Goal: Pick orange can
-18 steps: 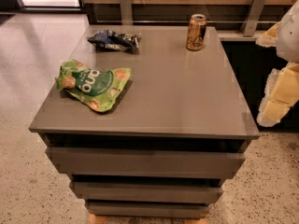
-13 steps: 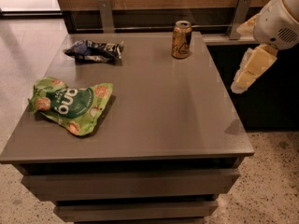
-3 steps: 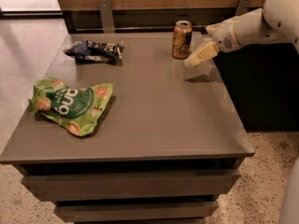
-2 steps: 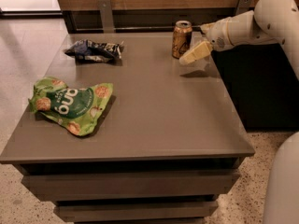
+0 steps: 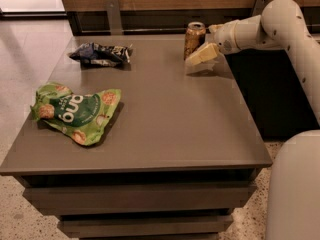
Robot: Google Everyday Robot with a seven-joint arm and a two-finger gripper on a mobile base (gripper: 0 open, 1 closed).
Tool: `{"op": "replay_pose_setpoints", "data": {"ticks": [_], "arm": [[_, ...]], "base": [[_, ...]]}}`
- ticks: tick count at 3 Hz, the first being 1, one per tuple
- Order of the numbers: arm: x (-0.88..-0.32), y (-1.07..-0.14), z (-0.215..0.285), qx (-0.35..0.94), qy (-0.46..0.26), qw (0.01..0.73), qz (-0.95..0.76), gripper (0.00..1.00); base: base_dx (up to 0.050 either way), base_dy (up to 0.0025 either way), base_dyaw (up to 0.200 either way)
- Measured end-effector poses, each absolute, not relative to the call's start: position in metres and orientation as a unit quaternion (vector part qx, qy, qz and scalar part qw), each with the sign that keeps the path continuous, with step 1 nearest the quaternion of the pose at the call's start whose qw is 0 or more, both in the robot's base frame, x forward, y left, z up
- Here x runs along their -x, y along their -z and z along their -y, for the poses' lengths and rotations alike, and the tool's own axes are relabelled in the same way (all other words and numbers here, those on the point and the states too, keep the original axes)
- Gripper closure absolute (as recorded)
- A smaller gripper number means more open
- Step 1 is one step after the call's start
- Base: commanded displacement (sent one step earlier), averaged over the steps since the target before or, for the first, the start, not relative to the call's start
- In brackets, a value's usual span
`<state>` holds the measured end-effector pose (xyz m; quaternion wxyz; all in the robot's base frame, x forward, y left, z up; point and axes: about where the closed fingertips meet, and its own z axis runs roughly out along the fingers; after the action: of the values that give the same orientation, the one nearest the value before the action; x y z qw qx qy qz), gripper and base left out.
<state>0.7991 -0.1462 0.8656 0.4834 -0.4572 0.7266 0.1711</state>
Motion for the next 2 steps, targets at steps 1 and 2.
{"op": "replay_pose_setpoints", "data": {"ticks": [1, 2], "arm": [[-0.813, -0.864, 0.147, 0.441, -0.172, 0.500, -0.725, 0.18], [-0.823, -0.861, 0.148, 0.429, -0.179, 0.510, -0.724, 0.41]], "base": [[0.000, 0.00000, 0.000], [0.000, 0.00000, 0.000]]}}
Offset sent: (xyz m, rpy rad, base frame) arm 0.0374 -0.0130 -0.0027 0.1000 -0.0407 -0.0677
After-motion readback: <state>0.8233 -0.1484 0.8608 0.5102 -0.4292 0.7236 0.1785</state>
